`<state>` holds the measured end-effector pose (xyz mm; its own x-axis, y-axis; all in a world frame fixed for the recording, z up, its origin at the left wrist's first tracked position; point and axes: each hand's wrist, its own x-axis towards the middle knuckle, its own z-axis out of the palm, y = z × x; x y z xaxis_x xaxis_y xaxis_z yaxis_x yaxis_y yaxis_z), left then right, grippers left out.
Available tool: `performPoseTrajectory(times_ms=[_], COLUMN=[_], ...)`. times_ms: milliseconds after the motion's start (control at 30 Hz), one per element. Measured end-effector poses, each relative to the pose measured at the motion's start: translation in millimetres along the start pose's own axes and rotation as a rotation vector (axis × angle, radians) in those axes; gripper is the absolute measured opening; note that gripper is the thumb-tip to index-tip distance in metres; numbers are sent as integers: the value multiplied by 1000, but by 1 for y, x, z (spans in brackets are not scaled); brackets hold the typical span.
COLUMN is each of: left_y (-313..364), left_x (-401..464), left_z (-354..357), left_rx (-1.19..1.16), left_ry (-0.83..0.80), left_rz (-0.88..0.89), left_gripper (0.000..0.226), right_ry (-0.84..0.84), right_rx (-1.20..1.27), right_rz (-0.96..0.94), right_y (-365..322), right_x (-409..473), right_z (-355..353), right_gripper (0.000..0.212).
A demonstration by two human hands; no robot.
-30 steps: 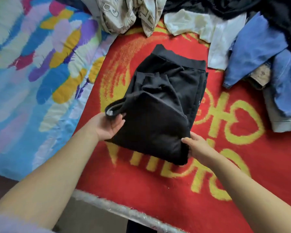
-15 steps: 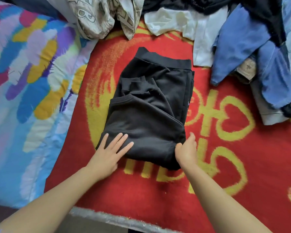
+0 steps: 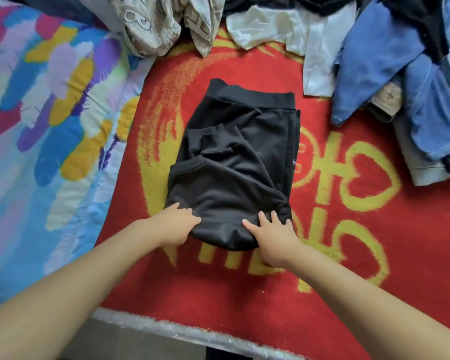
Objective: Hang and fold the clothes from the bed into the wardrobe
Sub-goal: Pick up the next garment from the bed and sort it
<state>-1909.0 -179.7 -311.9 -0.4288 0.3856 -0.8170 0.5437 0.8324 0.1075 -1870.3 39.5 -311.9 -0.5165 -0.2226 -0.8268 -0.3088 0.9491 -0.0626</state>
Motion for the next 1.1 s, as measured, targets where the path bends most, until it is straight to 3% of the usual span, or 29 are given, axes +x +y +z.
performPoseTrajectory(times_ms=[100,167,233,333,433,533,633,700,800,900,967,1000,1033,1100], left_y=[0,-14,-35,-62,-60,-33,-15,-12,-14,-13,-6,2,14,39], left_x=[-21,-26,-26,0,42,71,73,75,83,77,63,54,45,32], left_z=[-25,-32,-42,-52,-44,-15,2,9,16,17,22,26,34,57], left_rx=[-357,-601,-950,-1444,-1639,-1578,-1291,-1247,-1245,-1133,-841,-657,-482,-172], left_ry=[-316,-365,-244,95,329,521,830,937,934,870,1019,1086,1101,967], left_rz=[109,112,85,-59,-309,-532,-698,-736,-771,-849,-713,-557,-359,-27], left_gripper=[29,13,11,32,18,28,37,38,40,38,48,57,66,86], right_ry=[-299,-371,-271,52,373,472,656,781,748,730,893,934,916,786], right_rx=[194,359,505,720,1053,968,902,857,881,857,587,452,327,102], right_rz=[-261,-267,-220,-65,130,324,371,314,252,311,238,120,-7,-169], right_y=[24,45,72,108,113,94,89,98,110,112,102,90,72,37], right_x=[-33,-44,-35,4,42,56,56,59,65,52,29,15,2,-9], right_z=[-29,-50,-73,-92,-77,-37,-15,-10,-8,-12,-9,-1,11,46], right_gripper=[45,26,20,21,41,64,44,27,25,38,48,54,64,89])
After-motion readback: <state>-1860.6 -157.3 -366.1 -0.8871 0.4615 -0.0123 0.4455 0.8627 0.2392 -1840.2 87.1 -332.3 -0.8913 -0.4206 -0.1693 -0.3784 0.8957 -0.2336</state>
